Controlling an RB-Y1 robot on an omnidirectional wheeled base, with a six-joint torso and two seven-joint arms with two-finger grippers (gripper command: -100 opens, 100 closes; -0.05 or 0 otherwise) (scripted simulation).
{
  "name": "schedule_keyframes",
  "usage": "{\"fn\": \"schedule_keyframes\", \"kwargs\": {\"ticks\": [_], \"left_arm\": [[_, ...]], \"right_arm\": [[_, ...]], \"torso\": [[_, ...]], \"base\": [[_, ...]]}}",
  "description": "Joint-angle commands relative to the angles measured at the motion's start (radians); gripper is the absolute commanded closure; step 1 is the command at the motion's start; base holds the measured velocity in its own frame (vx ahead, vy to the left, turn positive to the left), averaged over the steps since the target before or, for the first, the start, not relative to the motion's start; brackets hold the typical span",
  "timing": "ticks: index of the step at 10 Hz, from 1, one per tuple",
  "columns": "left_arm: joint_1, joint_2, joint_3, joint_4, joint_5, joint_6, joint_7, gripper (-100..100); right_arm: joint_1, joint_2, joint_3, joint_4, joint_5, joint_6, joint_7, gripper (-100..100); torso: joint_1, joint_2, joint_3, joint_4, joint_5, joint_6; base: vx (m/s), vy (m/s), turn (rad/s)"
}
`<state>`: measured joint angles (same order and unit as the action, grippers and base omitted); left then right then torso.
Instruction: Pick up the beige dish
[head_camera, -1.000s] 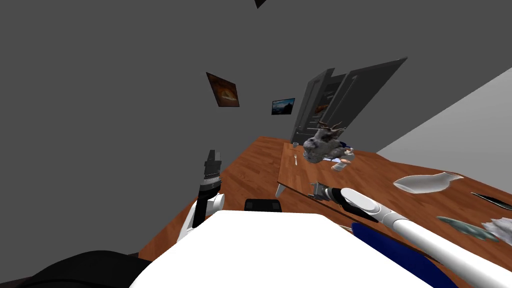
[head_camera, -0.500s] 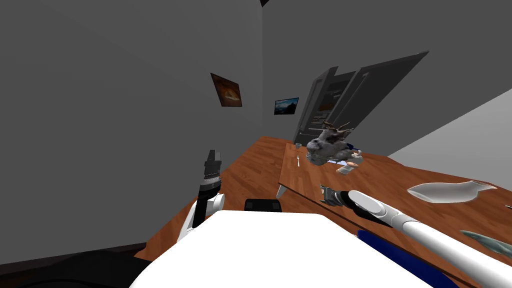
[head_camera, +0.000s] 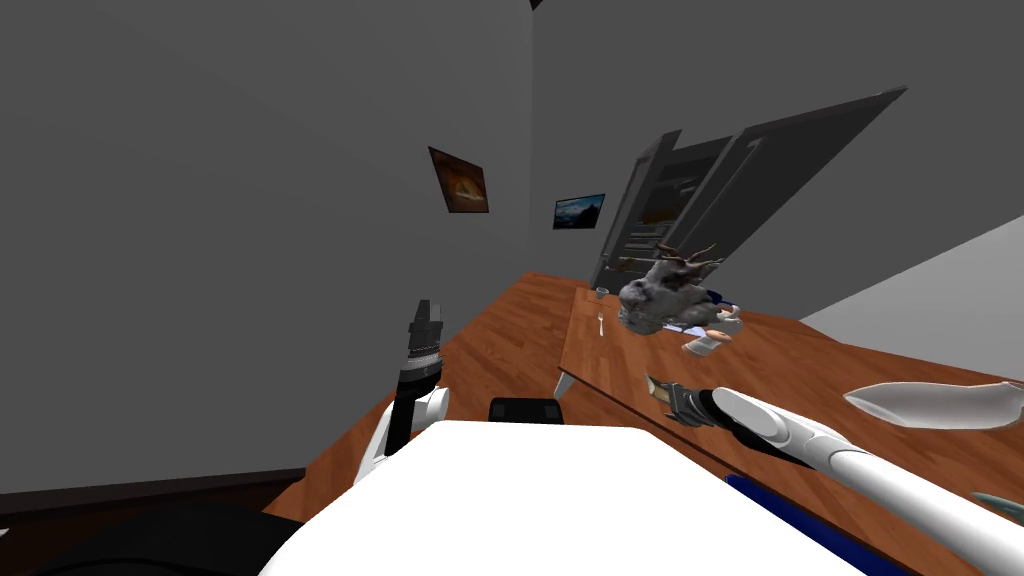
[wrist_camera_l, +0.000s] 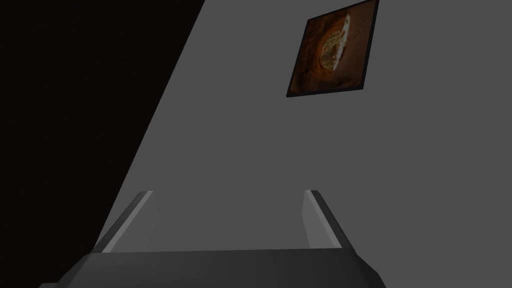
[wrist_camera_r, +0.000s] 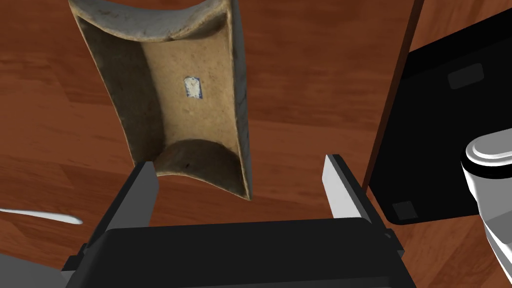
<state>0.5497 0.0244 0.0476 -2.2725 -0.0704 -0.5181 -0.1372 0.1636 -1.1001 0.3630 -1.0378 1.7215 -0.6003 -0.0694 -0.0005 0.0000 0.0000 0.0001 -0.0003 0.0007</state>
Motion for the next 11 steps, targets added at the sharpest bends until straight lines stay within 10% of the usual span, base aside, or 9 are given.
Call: {"fn": "schedule_keyframes", "kwargs": {"ticks": [1,2,3,6,7,11], "left_arm": [[0.0,0.0,0.0,0.0,0.0,0.0,0.0,0],[0.0,0.0,0.0,0.0,0.0,0.0,0.0,0],[0.0,0.0,0.0,0.0,0.0,0.0,0.0,0],[0.0,0.0,0.0,0.0,0.0,0.0,0.0,0],[0.0,0.0,0.0,0.0,0.0,0.0,0.0,0],[0.0,0.0,0.0,0.0,0.0,0.0,0.0,0]], "right_arm": [[0.0,0.0,0.0,0.0,0.0,0.0,0.0,-100],[-0.001,0.0,0.0,0.002,0.001,-0.001,0.001,0],[0.006,0.026,0.01,0.022,0.002,0.027,0.012,-100],[-0.003,0.055,0.015,0.064,-0.009,0.042,0.045,-100],[-0.003,0.057,0.016,0.066,-0.01,0.045,0.049,100],[-0.005,0.056,0.015,0.064,-0.009,0.046,0.051,100]], "torso": [[0.0,0.0,0.0,0.0,0.0,0.0],[0.0,0.0,0.0,0.0,0.0,0.0],[0.001,0.0,0.0,0.0,0.0,0.0],[-0.002,-0.003,-0.002,-0.001,-0.001,0.0],[0.0,-0.002,-0.001,0.0,0.0,0.0],[0.0,-0.002,-0.001,-0.001,0.0,0.001]], "base": [[0.001,-0.005,0.007],[0.0,0.0,0.0],[0.031,-0.027,0.047],[0.042,-0.034,0.036],[0.0,0.0,0.0],[0.001,0.0,0.005]]}}
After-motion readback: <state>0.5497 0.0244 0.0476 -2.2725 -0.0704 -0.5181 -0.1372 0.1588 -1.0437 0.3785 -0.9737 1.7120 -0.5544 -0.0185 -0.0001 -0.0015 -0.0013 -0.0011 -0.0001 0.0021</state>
